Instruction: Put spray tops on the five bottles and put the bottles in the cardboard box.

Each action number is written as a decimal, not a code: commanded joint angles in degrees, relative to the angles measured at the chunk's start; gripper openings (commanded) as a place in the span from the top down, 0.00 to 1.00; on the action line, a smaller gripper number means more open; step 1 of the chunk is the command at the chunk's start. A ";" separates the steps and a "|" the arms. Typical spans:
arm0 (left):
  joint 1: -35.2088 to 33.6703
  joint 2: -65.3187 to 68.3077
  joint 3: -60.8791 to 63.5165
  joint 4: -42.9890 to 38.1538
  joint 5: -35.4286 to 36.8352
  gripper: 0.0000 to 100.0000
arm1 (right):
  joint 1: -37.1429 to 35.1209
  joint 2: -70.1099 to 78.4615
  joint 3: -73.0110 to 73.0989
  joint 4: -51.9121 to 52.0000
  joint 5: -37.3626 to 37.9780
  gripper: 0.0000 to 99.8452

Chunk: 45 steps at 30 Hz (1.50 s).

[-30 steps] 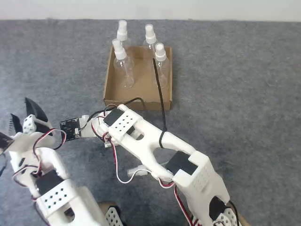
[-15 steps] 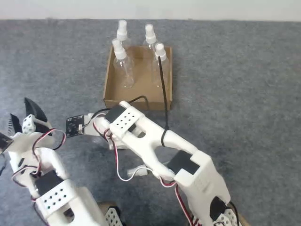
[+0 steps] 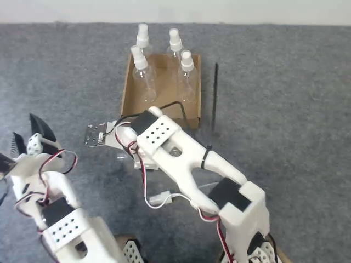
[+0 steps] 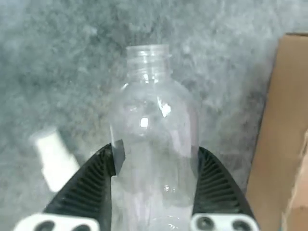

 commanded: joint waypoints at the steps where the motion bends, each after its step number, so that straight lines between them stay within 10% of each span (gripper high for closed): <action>1: 0.09 -0.88 -1.63 -1.85 0.62 0.81 | 1.10 -8.04 -1.93 5.85 -0.53 0.93; 26: 0.18 -0.88 -1.63 -1.85 0.62 0.81 | 10.33 -32.04 14.33 18.24 -0.70 0.93; 45: 0.18 -0.79 -1.54 -1.85 0.62 0.81 | 37.41 -52.62 38.51 12.35 -0.70 0.92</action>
